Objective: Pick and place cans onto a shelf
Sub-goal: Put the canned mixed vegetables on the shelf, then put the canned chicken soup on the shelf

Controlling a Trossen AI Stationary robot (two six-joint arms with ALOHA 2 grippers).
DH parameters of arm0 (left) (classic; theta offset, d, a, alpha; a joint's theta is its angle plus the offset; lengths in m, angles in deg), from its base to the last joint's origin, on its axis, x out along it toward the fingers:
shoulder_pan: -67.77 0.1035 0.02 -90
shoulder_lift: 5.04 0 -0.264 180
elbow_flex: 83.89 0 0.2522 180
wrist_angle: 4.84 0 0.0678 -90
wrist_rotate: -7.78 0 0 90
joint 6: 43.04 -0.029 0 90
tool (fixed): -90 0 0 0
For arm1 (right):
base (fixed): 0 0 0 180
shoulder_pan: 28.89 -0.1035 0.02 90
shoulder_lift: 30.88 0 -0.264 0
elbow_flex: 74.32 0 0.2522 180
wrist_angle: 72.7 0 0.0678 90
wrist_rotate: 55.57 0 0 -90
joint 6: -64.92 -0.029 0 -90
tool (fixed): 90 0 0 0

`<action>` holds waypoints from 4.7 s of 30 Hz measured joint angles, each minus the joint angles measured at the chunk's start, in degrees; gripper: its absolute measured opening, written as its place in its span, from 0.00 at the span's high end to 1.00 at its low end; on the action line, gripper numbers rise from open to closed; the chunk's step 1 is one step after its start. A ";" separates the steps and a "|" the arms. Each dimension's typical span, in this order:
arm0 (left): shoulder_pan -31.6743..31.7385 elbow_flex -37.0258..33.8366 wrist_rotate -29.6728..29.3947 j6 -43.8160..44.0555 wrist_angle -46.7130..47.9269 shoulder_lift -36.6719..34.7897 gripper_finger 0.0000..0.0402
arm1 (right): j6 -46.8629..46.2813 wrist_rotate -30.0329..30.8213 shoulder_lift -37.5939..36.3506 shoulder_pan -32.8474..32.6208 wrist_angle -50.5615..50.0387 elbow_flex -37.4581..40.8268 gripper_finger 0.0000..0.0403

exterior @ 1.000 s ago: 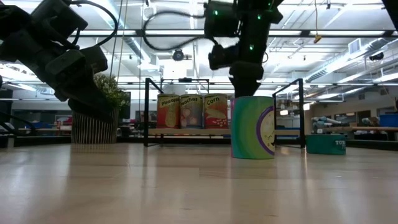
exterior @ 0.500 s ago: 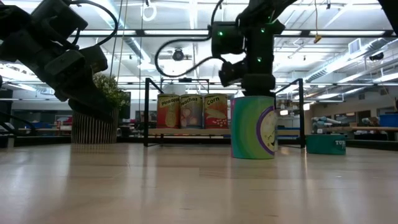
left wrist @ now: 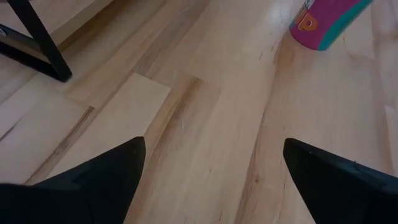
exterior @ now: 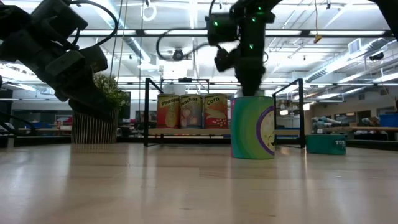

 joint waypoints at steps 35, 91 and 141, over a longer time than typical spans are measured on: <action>0.00 0.00 -4.51 -7.10 -2.10 0.00 0.04 | 28.86 -10.80 15.53 22.38 0.38 -23.12 0.24; 0.00 0.00 -4.66 -5.62 -2.08 0.00 0.04 | 22.67 -0.55 13.44 23.92 4.79 -22.92 0.15; 0.00 -0.02 -3.37 -2.54 1.07 0.02 0.04 | -3.07 -1.61 12.96 -19.82 -4.22 -22.90 0.14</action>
